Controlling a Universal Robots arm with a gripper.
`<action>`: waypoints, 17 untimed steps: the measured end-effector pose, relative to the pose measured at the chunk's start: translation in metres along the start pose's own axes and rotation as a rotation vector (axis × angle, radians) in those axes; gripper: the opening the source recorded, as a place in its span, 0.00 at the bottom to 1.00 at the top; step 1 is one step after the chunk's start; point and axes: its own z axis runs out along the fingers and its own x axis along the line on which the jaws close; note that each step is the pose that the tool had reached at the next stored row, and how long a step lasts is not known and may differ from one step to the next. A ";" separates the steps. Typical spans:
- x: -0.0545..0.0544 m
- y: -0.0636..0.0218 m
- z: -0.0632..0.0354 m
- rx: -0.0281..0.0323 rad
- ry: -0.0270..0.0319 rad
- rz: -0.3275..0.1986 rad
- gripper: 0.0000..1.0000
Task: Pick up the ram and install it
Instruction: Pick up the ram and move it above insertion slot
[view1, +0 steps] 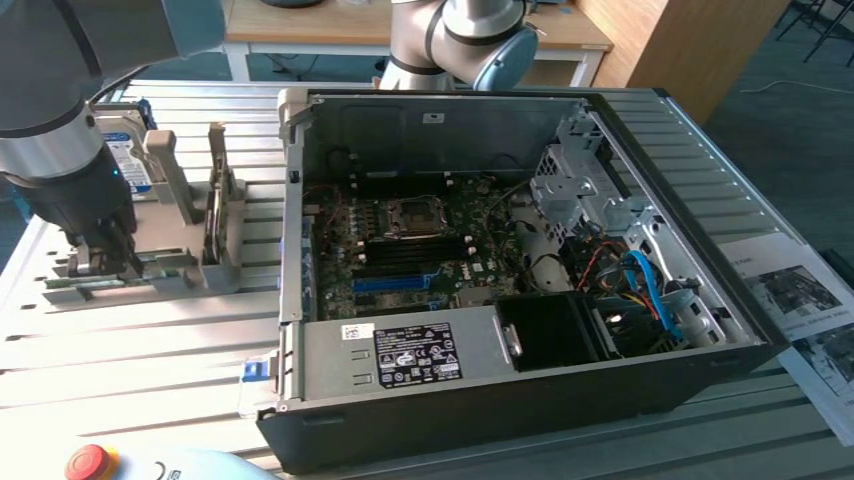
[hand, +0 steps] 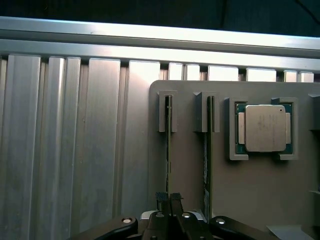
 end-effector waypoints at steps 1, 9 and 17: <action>0.000 0.0000 -0.0015 0.0000 0.0001 0.000 0.12; 0.000 0.0004 -0.0153 -0.0001 0.0025 0.000 0.12; -0.001 0.0007 -0.0305 -0.0002 0.0079 0.000 0.12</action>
